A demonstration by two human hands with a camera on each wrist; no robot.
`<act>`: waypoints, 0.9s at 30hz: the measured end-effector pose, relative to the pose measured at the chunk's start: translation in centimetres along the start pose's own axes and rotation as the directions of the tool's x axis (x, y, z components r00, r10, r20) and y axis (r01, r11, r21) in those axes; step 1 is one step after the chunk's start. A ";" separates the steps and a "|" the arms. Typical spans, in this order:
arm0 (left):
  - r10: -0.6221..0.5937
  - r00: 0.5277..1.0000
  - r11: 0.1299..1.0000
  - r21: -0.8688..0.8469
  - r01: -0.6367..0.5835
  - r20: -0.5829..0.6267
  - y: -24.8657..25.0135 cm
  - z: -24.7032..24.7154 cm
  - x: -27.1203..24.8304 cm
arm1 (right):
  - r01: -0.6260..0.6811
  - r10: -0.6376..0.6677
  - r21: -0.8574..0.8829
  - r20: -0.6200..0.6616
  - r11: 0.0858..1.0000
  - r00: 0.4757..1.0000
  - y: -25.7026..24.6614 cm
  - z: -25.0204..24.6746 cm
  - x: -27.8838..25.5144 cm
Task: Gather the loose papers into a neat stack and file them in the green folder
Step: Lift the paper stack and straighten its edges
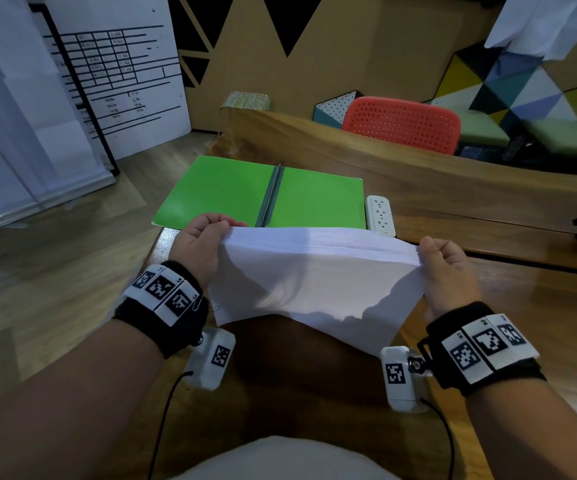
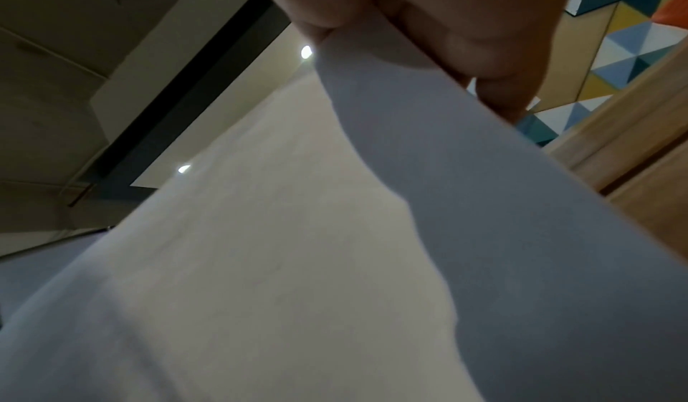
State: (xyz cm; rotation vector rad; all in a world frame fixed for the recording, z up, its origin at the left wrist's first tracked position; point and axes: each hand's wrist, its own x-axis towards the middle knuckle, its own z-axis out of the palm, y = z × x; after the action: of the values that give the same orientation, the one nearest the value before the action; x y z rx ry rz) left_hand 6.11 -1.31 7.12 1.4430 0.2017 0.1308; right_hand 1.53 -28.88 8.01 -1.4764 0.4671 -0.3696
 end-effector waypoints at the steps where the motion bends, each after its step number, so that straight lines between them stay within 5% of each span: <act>1: -0.007 1.000 1.000 -0.016 0.007 0.001 -0.2 -0.2 -0.1 | -0.012 0.011 0.042 0.018 0.999 1.000 -0.1 0.0 -0.2; 5: 0.061 0.995 0.992 0.104 -0.070 0.084 0.0 -0.2 -1.6 | -0.109 0.098 0.099 0.112 0.989 0.989 1.3 -0.3 -1.3; 9: 0.013 0.998 0.992 0.126 -0.021 0.061 0.1 0.6 -2.3 | -0.042 0.035 0.114 0.056 0.993 0.998 2.0 0.6 -2.0; 14: 0.108 0.994 0.983 0.146 -0.112 0.031 -0.5 1.1 -2.5 | 0.013 -0.014 0.113 0.012 0.994 1.000 2.6 1.0 -2.0; 20: -0.013 1.000 0.989 0.147 0.010 0.020 -1.7 1.0 -2.4 | -0.018 0.017 0.062 0.021 0.998 1.000 3.2 1.2 -2.3; 27: 0.032 0.999 0.990 0.135 -0.035 0.025 -1.6 -0.2 -1.9 | -0.042 0.033 0.109 0.079 0.993 0.996 3.6 0.8 -2.8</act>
State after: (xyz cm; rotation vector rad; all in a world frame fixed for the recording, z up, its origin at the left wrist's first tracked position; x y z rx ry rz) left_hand 4.11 -1.70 5.62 1.5831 0.1705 0.1304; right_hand -0.67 -26.55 4.69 -1.3677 0.4055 -0.3028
